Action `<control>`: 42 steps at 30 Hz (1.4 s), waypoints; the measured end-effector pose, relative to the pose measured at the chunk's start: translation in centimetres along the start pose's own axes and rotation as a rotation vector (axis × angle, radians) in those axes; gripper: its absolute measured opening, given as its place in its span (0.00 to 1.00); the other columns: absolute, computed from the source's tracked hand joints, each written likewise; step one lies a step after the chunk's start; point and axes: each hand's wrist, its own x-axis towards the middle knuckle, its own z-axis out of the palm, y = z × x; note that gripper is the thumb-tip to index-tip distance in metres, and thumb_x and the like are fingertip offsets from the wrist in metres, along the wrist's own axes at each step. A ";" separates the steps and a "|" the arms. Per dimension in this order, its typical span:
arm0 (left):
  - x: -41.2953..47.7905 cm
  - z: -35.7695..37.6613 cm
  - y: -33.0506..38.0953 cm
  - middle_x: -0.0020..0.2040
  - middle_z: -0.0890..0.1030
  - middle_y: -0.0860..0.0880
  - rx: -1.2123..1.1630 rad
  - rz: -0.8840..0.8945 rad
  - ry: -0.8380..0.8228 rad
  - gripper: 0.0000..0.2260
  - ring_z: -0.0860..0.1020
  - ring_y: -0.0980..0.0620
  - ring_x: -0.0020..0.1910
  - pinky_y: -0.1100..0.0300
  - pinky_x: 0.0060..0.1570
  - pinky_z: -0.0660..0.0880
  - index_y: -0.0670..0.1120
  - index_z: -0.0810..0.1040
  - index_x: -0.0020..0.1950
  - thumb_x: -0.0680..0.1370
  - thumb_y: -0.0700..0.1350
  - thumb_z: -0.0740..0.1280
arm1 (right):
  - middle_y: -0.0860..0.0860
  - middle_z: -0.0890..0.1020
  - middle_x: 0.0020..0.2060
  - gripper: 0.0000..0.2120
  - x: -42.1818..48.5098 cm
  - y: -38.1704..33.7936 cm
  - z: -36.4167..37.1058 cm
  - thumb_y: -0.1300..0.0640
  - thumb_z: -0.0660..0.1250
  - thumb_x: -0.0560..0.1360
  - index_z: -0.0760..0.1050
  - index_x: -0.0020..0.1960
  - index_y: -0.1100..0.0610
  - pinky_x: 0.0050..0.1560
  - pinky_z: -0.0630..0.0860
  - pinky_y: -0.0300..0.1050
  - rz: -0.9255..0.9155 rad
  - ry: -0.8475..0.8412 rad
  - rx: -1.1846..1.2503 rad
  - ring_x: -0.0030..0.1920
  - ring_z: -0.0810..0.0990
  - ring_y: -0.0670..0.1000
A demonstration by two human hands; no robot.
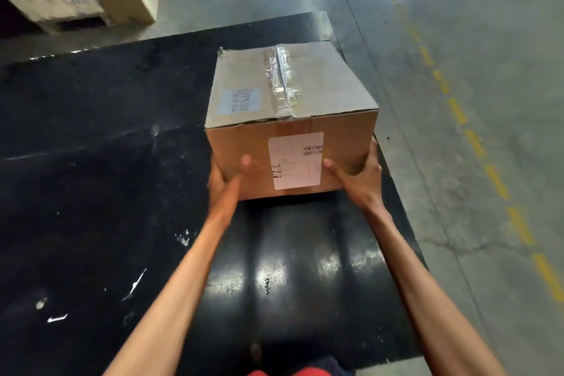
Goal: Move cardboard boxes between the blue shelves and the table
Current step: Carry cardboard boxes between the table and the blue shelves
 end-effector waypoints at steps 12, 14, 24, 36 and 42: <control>-2.9 1.0 -3.6 0.70 0.79 0.50 -0.159 -0.256 -0.056 0.37 0.76 0.54 0.71 0.47 0.77 0.66 0.49 0.73 0.76 0.74 0.69 0.61 | 0.48 0.80 0.69 0.44 -2.8 2.6 -1.9 0.19 0.56 0.73 0.73 0.74 0.50 0.77 0.68 0.56 0.219 -0.011 0.253 0.71 0.76 0.45; -3.0 1.1 -4.2 0.71 0.79 0.49 -0.154 -0.272 -0.060 0.34 0.75 0.51 0.72 0.46 0.76 0.66 0.49 0.73 0.77 0.77 0.67 0.64 | 0.48 0.80 0.70 0.46 -2.9 2.6 -2.1 0.20 0.57 0.73 0.72 0.76 0.53 0.77 0.68 0.57 0.238 -0.019 0.247 0.72 0.76 0.46; -3.4 0.9 -4.1 0.67 0.81 0.49 -0.117 -0.245 -0.039 0.34 0.78 0.51 0.68 0.46 0.74 0.70 0.48 0.75 0.74 0.74 0.68 0.64 | 0.50 0.82 0.65 0.36 -3.6 1.6 -2.1 0.27 0.60 0.73 0.76 0.70 0.51 0.73 0.72 0.58 0.304 0.006 0.221 0.67 0.79 0.50; -6.9 -0.3 -3.0 0.70 0.80 0.51 -0.148 -0.269 -0.158 0.28 0.76 0.53 0.70 0.47 0.76 0.66 0.52 0.75 0.75 0.82 0.66 0.57 | 0.59 0.75 0.74 0.29 -4.9 -1.1 -5.0 0.47 0.64 0.85 0.65 0.80 0.60 0.72 0.69 0.50 0.224 -0.017 -0.199 0.74 0.73 0.59; -11.6 -4.0 -2.6 0.79 0.68 0.49 0.042 -0.176 -0.146 0.27 0.64 0.52 0.79 0.56 0.77 0.59 0.49 0.66 0.81 0.83 0.57 0.63 | 0.57 0.59 0.83 0.35 -7.5 -6.9 -1.3 0.48 0.68 0.82 0.59 0.83 0.56 0.80 0.57 0.63 -0.214 -0.012 -0.625 0.83 0.56 0.58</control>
